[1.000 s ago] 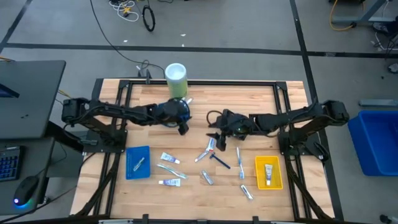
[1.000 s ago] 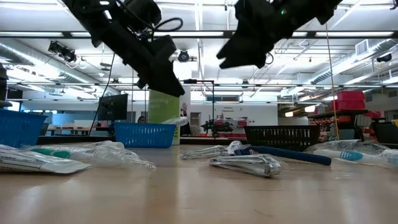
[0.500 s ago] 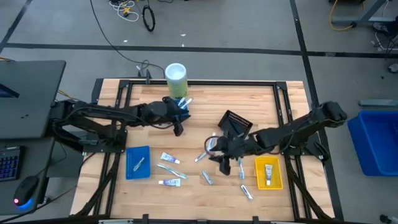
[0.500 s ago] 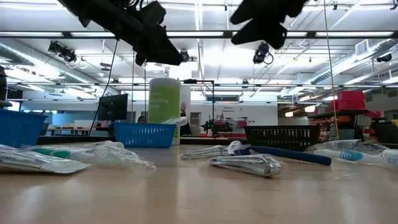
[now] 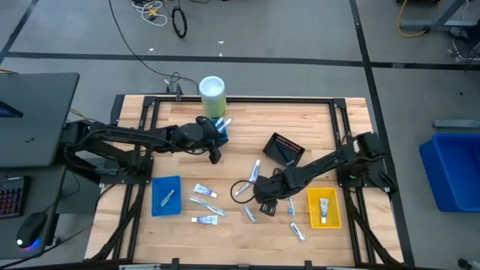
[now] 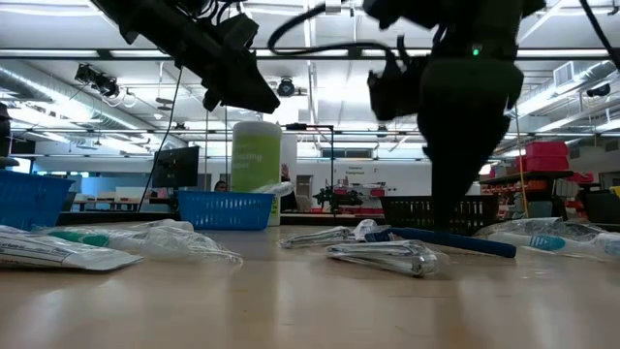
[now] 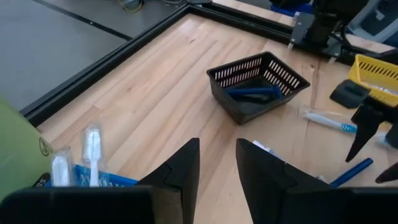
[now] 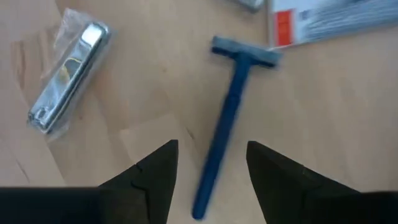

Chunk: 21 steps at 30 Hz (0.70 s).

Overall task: Pick & Place Travel size toiletries
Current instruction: Put the blue razor into the black bin

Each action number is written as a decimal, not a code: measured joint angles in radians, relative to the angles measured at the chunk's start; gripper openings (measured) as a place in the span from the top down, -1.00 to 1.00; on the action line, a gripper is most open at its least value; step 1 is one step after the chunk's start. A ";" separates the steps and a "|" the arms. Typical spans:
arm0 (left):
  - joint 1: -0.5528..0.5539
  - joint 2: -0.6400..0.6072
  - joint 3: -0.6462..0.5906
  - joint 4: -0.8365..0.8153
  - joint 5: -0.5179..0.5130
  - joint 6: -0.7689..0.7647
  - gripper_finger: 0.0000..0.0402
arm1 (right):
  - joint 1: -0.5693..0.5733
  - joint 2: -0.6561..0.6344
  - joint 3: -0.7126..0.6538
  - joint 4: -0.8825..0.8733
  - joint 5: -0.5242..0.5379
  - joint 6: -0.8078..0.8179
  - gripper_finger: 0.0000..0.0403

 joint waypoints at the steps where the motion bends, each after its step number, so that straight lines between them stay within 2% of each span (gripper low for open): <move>1: 0.000 0.000 0.000 0.000 0.000 0.000 0.44 | 0.000 0.015 0.000 0.017 -0.011 0.000 -0.02; 6: 0.000 0.000 0.000 0.001 0.008 0.000 0.44 | -0.002 0.065 0.002 0.041 0.008 0.000 -0.11; 9: -0.001 0.000 0.000 0.001 0.030 0.010 0.44 | -0.002 0.073 0.003 0.043 0.017 -0.001 -0.09; 12: -0.001 0.000 0.000 0.001 0.031 0.024 0.44 | -0.002 0.072 0.003 0.039 0.026 -0.005 0.03; 21: -0.001 0.000 0.000 0.001 0.036 0.026 0.44 | -0.011 0.063 -0.001 0.030 0.046 -0.011 0.55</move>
